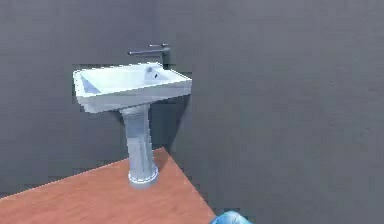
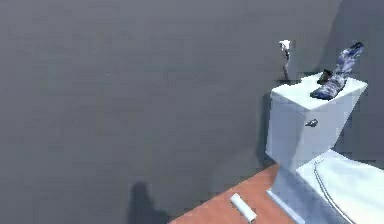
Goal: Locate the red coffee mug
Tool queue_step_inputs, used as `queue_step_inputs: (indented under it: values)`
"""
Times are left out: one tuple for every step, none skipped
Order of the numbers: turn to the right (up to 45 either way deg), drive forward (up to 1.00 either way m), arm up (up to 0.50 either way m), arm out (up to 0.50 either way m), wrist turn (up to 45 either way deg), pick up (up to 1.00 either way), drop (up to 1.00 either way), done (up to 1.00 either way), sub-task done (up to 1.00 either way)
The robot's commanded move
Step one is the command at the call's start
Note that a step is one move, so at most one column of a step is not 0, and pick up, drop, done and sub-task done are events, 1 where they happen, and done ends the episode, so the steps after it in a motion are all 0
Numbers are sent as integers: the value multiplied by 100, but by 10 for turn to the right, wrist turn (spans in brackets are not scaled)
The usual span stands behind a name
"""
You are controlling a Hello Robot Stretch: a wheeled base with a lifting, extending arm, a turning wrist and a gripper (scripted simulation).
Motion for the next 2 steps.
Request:
queue_step_inputs:
  values:
    - [-450, 0, 0, 0, 0, 0, 0, 0, 0]
    - [-450, 0, 0, 0, 0, 0, 0, 0, 0]
